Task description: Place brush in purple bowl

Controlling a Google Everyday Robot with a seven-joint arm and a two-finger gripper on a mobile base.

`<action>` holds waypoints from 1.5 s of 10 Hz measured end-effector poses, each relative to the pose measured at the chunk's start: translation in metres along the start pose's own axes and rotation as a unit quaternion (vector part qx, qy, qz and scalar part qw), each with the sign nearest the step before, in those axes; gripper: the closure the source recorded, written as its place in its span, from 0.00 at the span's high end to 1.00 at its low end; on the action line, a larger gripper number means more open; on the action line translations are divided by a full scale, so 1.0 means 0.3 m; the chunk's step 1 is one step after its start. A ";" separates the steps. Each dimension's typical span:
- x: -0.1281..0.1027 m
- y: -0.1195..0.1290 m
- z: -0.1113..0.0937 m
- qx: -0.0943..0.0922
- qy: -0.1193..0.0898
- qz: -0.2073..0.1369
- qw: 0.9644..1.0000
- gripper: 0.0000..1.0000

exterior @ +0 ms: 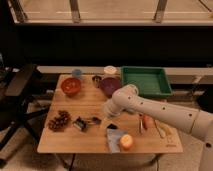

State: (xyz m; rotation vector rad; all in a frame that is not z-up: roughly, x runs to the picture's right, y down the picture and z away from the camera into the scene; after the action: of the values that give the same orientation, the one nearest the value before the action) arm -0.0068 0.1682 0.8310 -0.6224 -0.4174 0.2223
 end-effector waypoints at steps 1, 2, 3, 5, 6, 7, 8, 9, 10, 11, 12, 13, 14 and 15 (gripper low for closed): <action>0.008 0.009 0.020 -0.006 -0.006 0.004 1.000 0.80; 0.014 0.015 0.033 -0.010 -0.011 0.007 1.000 0.80; 0.012 0.019 0.043 -0.014 -0.016 0.007 1.000 0.80; 0.016 0.031 0.063 -0.022 -0.026 0.010 0.999 0.68; 0.023 0.036 0.070 -0.025 -0.029 0.013 0.999 0.60; 0.032 0.043 0.080 -0.030 -0.034 0.018 0.999 0.48; 0.038 0.046 0.085 -0.032 -0.036 0.023 0.999 0.37; 0.043 0.047 0.091 -0.034 -0.038 0.028 0.998 0.28; 0.045 0.050 0.095 -0.037 -0.039 0.030 0.998 0.20; 0.054 0.054 0.099 -0.040 -0.041 0.040 0.998 0.08; 0.060 0.056 0.100 -0.041 -0.040 0.047 0.997 0.01; 0.063 0.056 0.093 -0.037 -0.034 0.047 0.998 0.00; 0.061 0.048 0.073 -0.028 -0.027 0.050 0.998 0.00; 0.052 0.031 0.045 -0.017 -0.018 0.059 0.998 0.00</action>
State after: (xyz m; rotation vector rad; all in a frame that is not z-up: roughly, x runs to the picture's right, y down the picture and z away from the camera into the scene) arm 0.0006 0.1876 0.8403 -0.6783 -0.4207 0.3403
